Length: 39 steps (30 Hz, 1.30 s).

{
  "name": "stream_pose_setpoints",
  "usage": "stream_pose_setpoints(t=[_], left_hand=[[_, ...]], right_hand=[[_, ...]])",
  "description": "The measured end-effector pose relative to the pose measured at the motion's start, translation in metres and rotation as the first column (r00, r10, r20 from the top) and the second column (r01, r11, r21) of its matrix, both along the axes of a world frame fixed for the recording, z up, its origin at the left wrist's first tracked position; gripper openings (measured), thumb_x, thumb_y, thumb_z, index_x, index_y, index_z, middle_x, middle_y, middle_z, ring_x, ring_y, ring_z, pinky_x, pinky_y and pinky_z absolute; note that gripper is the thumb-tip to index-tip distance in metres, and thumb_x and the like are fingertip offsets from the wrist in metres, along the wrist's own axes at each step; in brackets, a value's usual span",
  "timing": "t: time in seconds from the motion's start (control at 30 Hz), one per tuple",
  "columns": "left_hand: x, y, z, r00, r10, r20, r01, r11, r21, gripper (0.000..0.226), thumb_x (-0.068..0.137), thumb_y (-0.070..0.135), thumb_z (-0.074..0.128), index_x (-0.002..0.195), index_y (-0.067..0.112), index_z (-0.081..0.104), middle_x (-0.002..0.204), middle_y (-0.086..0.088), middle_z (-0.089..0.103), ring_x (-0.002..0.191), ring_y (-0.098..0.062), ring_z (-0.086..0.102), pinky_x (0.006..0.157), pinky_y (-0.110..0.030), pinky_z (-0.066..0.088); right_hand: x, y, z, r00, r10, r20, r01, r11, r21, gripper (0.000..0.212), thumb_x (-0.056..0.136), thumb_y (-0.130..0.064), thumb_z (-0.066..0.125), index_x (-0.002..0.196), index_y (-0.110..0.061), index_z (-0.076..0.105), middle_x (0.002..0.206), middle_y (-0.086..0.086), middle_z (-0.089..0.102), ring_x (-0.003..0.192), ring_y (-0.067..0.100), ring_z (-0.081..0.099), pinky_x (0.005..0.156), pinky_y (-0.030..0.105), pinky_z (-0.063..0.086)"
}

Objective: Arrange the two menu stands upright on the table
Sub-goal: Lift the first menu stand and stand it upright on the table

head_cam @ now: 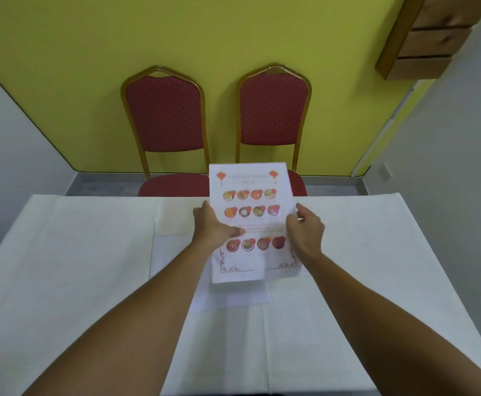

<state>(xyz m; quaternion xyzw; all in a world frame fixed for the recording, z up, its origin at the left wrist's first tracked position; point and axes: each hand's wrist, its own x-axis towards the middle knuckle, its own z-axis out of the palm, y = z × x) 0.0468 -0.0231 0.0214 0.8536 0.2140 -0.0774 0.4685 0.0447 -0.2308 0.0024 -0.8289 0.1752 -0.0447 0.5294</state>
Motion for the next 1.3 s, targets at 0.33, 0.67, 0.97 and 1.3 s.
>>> stream_pose_setpoints(t=[0.33, 0.67, 0.97, 1.3], left_hand=[[0.075, -0.029, 0.04, 0.946, -0.018, 0.324, 0.036, 0.998, -0.05, 0.049, 0.098, 0.03, 0.048, 0.144, 0.015, 0.038, 0.136, -0.003, 0.056, 0.121, -0.022, 0.054, 0.097, -0.037, 0.046], [0.098, -0.044, 0.007, 0.917, -0.09, 0.39, 0.128, 0.989, -0.074, 0.051, 0.102, 0.024, 0.038, 0.149, 0.009, 0.028, 0.142, -0.006, 0.052, 0.127, -0.022, 0.051, 0.103, -0.04, 0.044], [0.092, -0.055, -0.021, 0.915, -0.008, 0.404, 0.057, 0.992, -0.109, 0.045, 0.102, 0.029, 0.036, 0.146, 0.019, 0.03, 0.134, 0.001, 0.054, 0.115, -0.012, 0.055, 0.076, -0.01, 0.049], [0.073, -0.056, -0.068, 0.986, -0.081, 0.148, 0.097, 0.99, -0.107, 0.058, 0.096, 0.014, 0.04, 0.15, 0.029, 0.024, 0.138, 0.005, 0.054, 0.113, -0.017, 0.056, 0.071, -0.008, 0.046]], right_hand=[[0.077, -0.016, 0.04, 0.983, -0.081, 0.164, 0.052, 0.984, 0.173, 0.044, 0.089, -0.014, 0.052, 0.133, -0.016, 0.056, 0.107, -0.016, 0.064, 0.094, -0.002, 0.06, 0.076, 0.012, 0.045], [0.109, -0.037, 0.006, 0.981, -0.117, 0.151, 0.096, 0.986, 0.139, 0.043, 0.087, -0.007, 0.058, 0.129, -0.015, 0.053, 0.104, -0.02, 0.06, 0.092, -0.016, 0.055, 0.066, 0.002, 0.043], [0.097, -0.035, -0.029, 0.961, -0.092, 0.262, 0.068, 0.993, 0.099, 0.057, 0.08, 0.004, 0.049, 0.134, -0.015, 0.051, 0.115, -0.009, 0.068, 0.097, -0.006, 0.066, 0.068, 0.012, 0.054], [0.067, -0.037, -0.077, 0.998, 0.047, -0.031, -0.046, 0.998, 0.034, 0.058, 0.091, -0.002, 0.061, 0.14, -0.025, 0.042, 0.127, -0.012, 0.057, 0.103, 0.01, 0.055, 0.09, 0.031, 0.051]])
